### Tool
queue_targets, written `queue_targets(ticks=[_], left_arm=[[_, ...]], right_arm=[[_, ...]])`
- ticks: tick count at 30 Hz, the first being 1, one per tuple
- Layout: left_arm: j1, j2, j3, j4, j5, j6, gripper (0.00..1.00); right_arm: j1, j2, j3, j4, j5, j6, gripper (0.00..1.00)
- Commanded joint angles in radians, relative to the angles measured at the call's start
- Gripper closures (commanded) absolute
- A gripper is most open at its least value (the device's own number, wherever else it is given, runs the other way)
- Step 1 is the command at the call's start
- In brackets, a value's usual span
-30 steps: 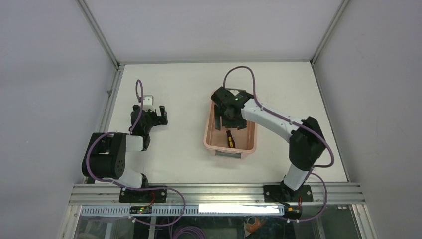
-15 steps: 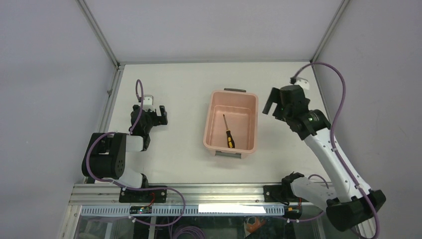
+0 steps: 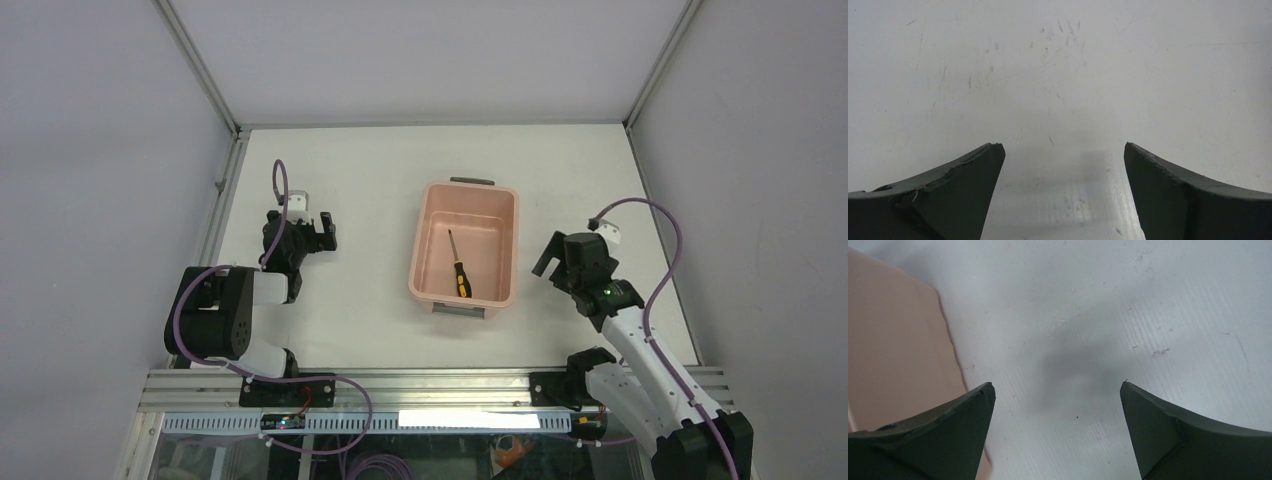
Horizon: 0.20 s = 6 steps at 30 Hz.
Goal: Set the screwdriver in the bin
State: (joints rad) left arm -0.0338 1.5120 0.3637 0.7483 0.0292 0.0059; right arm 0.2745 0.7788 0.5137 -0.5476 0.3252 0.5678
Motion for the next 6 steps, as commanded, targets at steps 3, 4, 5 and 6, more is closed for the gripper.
queue_targets(ticks=[3, 4, 5, 6], left_arm=[[-0.011, -0.004, 0.017, 0.063, 0.011, -0.015, 0.01], [-0.010, -0.004, 0.017, 0.063, 0.011, -0.015, 0.01], [-0.011, -0.004, 0.017, 0.063, 0.010, -0.015, 0.01], [-0.010, -0.004, 0.017, 0.063, 0.009, -0.015, 0.01]], right_arm=[[-0.004, 0.012, -0.009, 0.161, -0.035, 0.013, 0.01], [-0.004, 0.011, -0.010, 0.165, -0.040, 0.009, 0.01], [-0.004, 0.007, -0.012, 0.172, -0.045, 0.003, 0.01], [-0.003, 0.001, -0.012, 0.175, -0.047, -0.001, 0.01]])
